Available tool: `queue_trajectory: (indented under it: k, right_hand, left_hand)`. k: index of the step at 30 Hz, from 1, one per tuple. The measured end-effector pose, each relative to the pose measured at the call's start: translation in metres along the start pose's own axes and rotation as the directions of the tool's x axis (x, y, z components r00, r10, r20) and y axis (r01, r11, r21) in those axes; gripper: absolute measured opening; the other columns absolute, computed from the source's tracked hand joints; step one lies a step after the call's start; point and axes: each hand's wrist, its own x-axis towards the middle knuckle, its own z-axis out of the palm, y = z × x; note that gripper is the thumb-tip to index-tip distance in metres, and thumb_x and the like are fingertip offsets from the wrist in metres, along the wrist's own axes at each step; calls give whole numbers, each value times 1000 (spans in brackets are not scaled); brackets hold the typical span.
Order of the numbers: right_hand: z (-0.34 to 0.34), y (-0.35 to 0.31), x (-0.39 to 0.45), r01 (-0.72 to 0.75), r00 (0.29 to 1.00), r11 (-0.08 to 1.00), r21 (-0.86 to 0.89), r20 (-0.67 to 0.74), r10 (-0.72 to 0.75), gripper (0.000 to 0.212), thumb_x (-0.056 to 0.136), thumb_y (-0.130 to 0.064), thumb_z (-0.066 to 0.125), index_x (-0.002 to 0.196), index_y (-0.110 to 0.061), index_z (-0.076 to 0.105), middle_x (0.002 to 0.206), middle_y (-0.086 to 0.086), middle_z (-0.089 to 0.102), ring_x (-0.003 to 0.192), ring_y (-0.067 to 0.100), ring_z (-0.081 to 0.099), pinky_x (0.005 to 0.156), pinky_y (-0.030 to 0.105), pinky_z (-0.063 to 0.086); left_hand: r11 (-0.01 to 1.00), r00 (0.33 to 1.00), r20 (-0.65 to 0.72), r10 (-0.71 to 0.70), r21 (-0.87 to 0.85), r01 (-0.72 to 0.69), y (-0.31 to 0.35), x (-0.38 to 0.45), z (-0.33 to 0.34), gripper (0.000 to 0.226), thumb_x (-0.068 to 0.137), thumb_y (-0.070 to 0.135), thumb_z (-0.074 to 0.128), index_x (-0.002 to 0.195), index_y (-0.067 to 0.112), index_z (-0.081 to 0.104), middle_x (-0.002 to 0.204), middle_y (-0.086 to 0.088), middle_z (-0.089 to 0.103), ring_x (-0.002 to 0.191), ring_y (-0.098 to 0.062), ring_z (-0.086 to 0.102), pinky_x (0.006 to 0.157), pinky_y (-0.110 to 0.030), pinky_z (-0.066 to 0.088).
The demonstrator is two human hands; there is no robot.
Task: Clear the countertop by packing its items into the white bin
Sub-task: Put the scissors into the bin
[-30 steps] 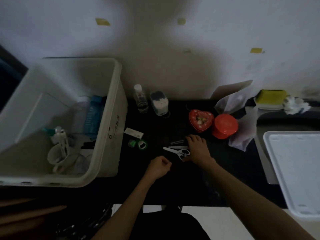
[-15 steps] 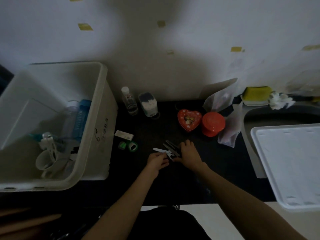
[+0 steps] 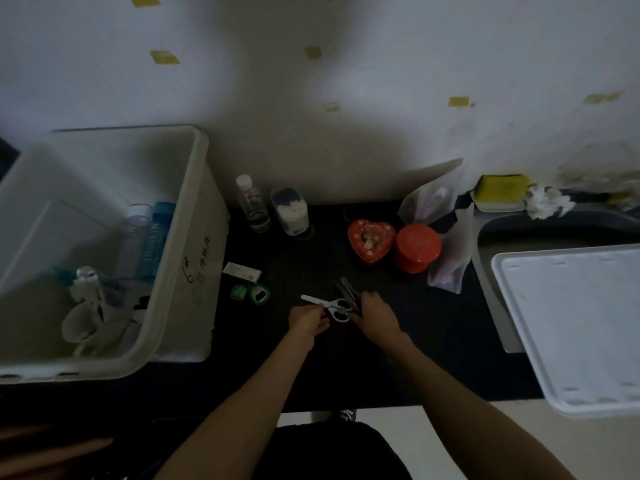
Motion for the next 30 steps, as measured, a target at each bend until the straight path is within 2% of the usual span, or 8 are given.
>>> queue_trajectory:
  k: [6, 9, 13, 17, 19, 20, 25, 30]
  right_hand:
    - [-24, 22, -17, -172, 983, 871, 461, 17, 185, 36, 89, -34, 69, 112, -7, 63, 99, 5, 64, 84, 15, 61, 61, 22, 44]
    - [-26, 29, -31, -161, 980, 813, 560, -7, 199, 34, 89, -33, 69, 113, -10, 64, 101, 4, 67, 86, 14, 62, 62, 20, 44]
    - [-23, 40, -43, -153, 975, 745, 649, -23, 220, 35, 87, -35, 70, 114, -12, 67, 96, 2, 71, 87, 13, 67, 73, 25, 54]
    - [-29, 39, -56, -144, 978, 645, 750, 7, 209, 35, 89, -35, 68, 118, -15, 66, 99, 0, 71, 91, 10, 67, 72, 20, 51]
    - [-36, 35, -61, -128, 982, 618, 775, 10, 190, 34, 90, -35, 68, 118, -16, 66, 98, -3, 70, 89, 5, 66, 67, 15, 47]
    - [-39, 32, -61, -124, 983, 610, 783, 15, 181, 33, 90, -35, 68, 118, -17, 66, 98, -5, 70, 88, 3, 65, 66, 14, 46]
    - [-52, 7, -62, -94, 992, 623, 776, 17, 129, 25, 88, -38, 69, 109, -24, 63, 96, -7, 68, 87, 4, 65, 66, 17, 48]
    - [-53, -28, -56, -15, 998, 699, 715, -34, 56, 42, 81, -45, 74, 116, -28, 57, 107, -9, 65, 92, 1, 62, 69, 15, 46]
  left_hand:
    - [958, 985, -146, 94, 283, -49, 10, 5, 19, 52, 83, 32, 75, 118, 0, 55, 112, -18, 64, 90, -29, 65, 79, -42, 60]
    - [798, 952, -228, 205, 602, -28, 6, 10, 33, 73, 76, 46, 77, 129, 4, 49, 123, -14, 60, 100, -29, 65, 82, -37, 57]
    - [601, 928, -242, 282, 799, 25, 3, 12, 48, 65, 80, 40, 73, 131, 7, 51, 129, -14, 53, 111, -30, 59, 89, -42, 51]
    - [311, 931, -113, 347, 950, -1, -3, 5, 46, 61, 77, 44, 75, 125, 12, 56, 135, -13, 49, 127, -32, 45, 103, -47, 39]
    - [246, 916, -25, 401, 966, -81, -7, 1, 40, 61, 76, 44, 76, 123, 11, 55, 130, -12, 54, 125, -31, 47, 102, -44, 41]
    - [282, 916, 1, 402, 951, -124, -8, 1, 36, 61, 77, 41, 77, 124, 10, 53, 128, -12, 57, 121, -30, 51, 98, -42, 46]
    - [777, 960, 145, 238, 565, -278, -5, -7, 19, 42, 87, 16, 70, 125, 8, 54, 112, -8, 63, 91, -17, 63, 71, -26, 51]
    - [918, 892, 375, 253, 199, -344, 3, -31, -2, 22, 95, 16, 59, 116, 11, 64, 103, -6, 71, 91, -16, 69, 70, -28, 51]
